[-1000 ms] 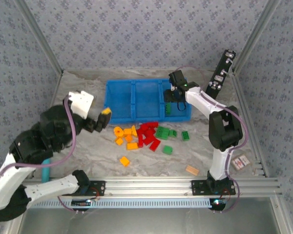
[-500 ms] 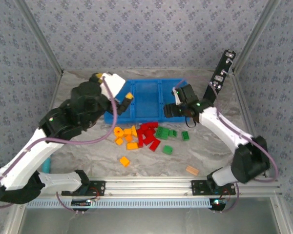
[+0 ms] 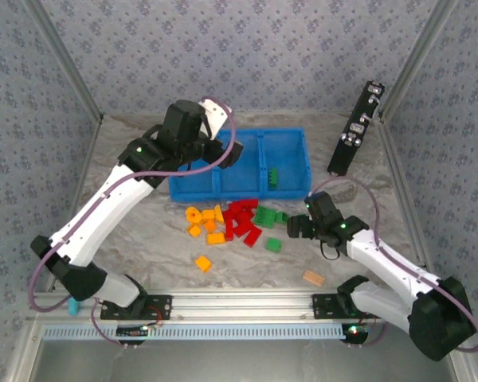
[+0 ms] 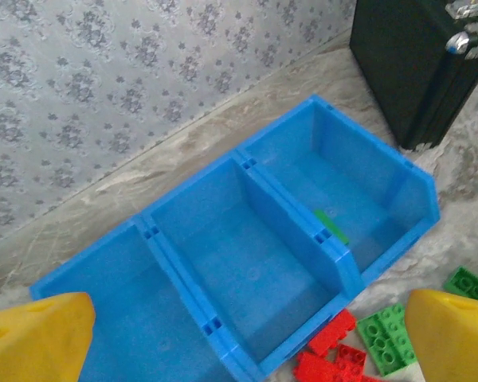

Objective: Sort the legos into containers by color
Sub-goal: Pick up the lego from the middle-right of the table.

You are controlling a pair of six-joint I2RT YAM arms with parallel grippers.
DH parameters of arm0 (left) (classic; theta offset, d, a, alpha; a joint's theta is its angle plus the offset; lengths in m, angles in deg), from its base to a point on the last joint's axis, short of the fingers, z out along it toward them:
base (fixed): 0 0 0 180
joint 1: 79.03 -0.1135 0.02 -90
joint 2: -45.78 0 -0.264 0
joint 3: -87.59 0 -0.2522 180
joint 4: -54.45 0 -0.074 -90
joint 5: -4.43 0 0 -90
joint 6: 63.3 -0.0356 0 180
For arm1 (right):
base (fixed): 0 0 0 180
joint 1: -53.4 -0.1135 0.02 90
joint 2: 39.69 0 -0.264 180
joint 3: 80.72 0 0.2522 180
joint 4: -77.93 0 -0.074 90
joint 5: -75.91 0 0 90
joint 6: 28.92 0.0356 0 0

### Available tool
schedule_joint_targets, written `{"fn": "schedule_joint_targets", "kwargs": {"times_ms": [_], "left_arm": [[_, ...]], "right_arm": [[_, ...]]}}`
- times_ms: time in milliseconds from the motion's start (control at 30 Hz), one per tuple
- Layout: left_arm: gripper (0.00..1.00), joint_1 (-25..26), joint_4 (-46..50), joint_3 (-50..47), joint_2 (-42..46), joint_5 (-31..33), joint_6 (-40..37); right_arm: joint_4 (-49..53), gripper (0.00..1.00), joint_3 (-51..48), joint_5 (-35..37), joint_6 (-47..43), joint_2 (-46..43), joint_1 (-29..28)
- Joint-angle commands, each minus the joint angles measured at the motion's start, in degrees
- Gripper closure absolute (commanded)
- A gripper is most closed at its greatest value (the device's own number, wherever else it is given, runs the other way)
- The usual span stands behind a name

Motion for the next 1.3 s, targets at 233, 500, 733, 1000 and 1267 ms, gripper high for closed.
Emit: {"fn": "schedule_joint_targets", "kwargs": {"times_ms": [233, 500, 733, 1000, 1267], "left_arm": [[0.0, 0.0, 1.3, 7.5, -6.2, -2.6, 5.0], [0.0, 0.0, 2.4, 7.3, -5.4, -1.3, 6.2], [0.0, 0.0, 3.1, 7.2, -5.9, -0.9, 6.3], [0.0, 0.0, 4.8, 9.8, -8.4, -0.9, 6.0], [0.0, 0.0, 4.9, 10.6, -9.6, -0.9, 5.0]], "right_arm": [[-8.2, 0.05, 2.7, -0.1, -1.6, 12.7, 3.1], [-9.1, 0.21, 5.9, -0.6, -2.2, 21.4, 4.7], [-9.2, 0.43, 7.2, -1.2, -2.4, 24.6, 4.7], [-6.0, 0.63, 8.4, -0.6, -1.9, 24.9, 4.0], [-3.2, 0.73, 12.3, -0.3, -3.0, 25.7, 4.0]]}}
